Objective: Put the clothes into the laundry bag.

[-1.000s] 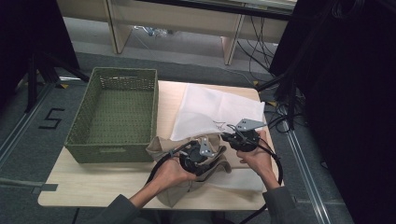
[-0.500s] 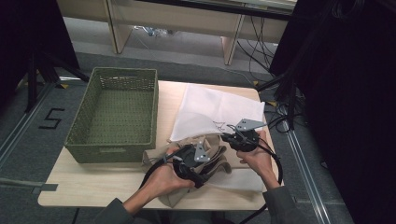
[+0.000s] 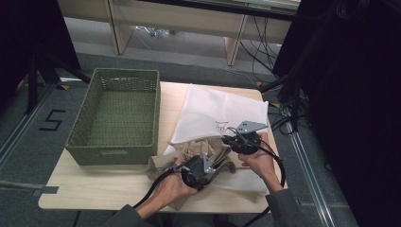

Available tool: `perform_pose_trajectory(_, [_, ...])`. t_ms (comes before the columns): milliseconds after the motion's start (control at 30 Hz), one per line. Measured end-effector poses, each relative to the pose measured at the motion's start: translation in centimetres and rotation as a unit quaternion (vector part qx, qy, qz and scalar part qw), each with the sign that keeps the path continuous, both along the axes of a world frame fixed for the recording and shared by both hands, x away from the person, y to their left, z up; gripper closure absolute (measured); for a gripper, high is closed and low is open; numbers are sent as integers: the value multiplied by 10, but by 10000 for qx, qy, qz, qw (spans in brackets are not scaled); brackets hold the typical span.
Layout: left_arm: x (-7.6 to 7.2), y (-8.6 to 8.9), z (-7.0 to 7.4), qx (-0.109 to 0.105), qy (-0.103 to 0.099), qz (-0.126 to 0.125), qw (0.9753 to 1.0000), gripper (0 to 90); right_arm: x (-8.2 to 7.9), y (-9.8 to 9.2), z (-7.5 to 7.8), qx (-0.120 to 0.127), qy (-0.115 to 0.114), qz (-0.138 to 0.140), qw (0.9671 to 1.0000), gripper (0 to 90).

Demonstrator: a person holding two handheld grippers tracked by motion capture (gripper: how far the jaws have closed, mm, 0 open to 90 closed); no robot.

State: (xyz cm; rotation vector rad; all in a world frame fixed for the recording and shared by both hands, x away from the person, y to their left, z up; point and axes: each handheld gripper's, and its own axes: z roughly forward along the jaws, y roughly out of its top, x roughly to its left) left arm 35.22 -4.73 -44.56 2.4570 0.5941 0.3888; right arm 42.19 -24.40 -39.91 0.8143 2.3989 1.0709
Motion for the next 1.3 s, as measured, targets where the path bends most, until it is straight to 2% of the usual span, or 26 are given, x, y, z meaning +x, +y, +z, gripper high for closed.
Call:
perform_pose_trajectory(100, [5,-3,7,-18,-103,67,9999,603,-1,2,4,53,-25,39,10000,888])
perform_pose_trajectory(133, [12,-5,14,-195,-131,233,9995,606,-2,2,5,49,-39,61,10000,888])
perform_pose_trajectory(200, [20,-8,17,-352,-142,380,9986,609,-2,2,7,113,-74,70,9999,888])
perform_pose_trajectory(233, [20,-8,17,-352,-142,380,9986,609,-2,2,7,113,-74,70,9999,888])
perform_pose_trajectory(267, [28,-11,15,-465,-148,560,9972,607,-4,3,10,77,-92,87,9999,888])
perform_pose_trajectory(333, [38,-15,8,-551,-105,723,9958,602,-4,4,11,51,-74,115,9999,888])
perform_pose_trajectory(367, [38,-15,8,-551,-105,723,9958,596,-4,4,11,51,-74,115,9999,888])
perform_pose_trajectory(400, [44,-17,0,-665,-99,861,9940,590,-3,4,10,-11,-123,112,9999,888])
perform_pose_trajectory(500, [45,-19,-5,-690,-76,880,9937,532,-3,2,6,-20,-67,79,9999,888])
perform_pose_trajectory(633, [38,-12,-2,-769,-107,830,9935,367,0,-3,2,63,19,11,10000,887])
perform_pose_trajectory(667, [32,-5,3,-795,-117,796,9936,328,0,-3,1,29,6,7,10000,887])
perform_pose_trajectory(733, [29,0,5,-838,-128,754,9935,299,0,-3,1,42,22,16,10000,887])
perform_pose_trajectory(767, [25,4,7,-908,-176,753,9929,271,0,-3,1,51,27,22,10000,887])
perform_pose_trajectory(800, [17,13,8,-1042,-319,702,9916,188,0,-2,0,81,59,-4,9999,886])
perform_pose_trajectory(833, [11,16,5,-1140,-167,621,9914,161,1,-2,0,59,33,4,10000,886])
perform_pose_trajectory(900, [8,17,2,-1109,-157,627,9917,150,0,-1,0,79,64,-6,9999,886])
perform_pose_trajectory(933, [3,19,-4,-1008,-181,591,9930,150,0,-1,0,16,36,-2,10000,885])
perform_pose_trajectory(967, [0,19,-11,-970,-199,538,9936,153,0,-1,-1,31,51,8,10000,885])
perform_pose_trajectory(1000, [-2,16,-23,-849,-300,523,9946,152,1,0,-1,-5,48,-17,10000,884])
perform_pose_trajectory(1067, [0,14,-27,-788,-305,529,9950,152,0,2,-1,32,100,-14,9999,883])
perform_pose_trajectory(1133, [8,4,-31,-638,-429,739,9943,169,0,2,-2,7,81,5,10000,883])
perform_pose_trajectory(1167, [8,4,-31,-638,-429,739,9943,261,0,2,-2,7,81,5,10000,883])
perform_pose_trajectory(1200, [11,2,-31,-600,-466,775,9941,261,0,2,-2,16,85,-3,10000,883])
perform_pose_trajectory(1233, [15,-2,-30,-712,-443,765,9935,442,1,1,-2,-14,42,13,10000,884])
perform_pose_trajectory(1267, [16,-6,-29,-701,-529,760,9932,550,1,1,-2,35,78,15,10000,884])
perform_pose_trajectory(1300, [16,-6,-29,-701,-529,760,9932,598,1,1,-2,27,59,23,10000,884])
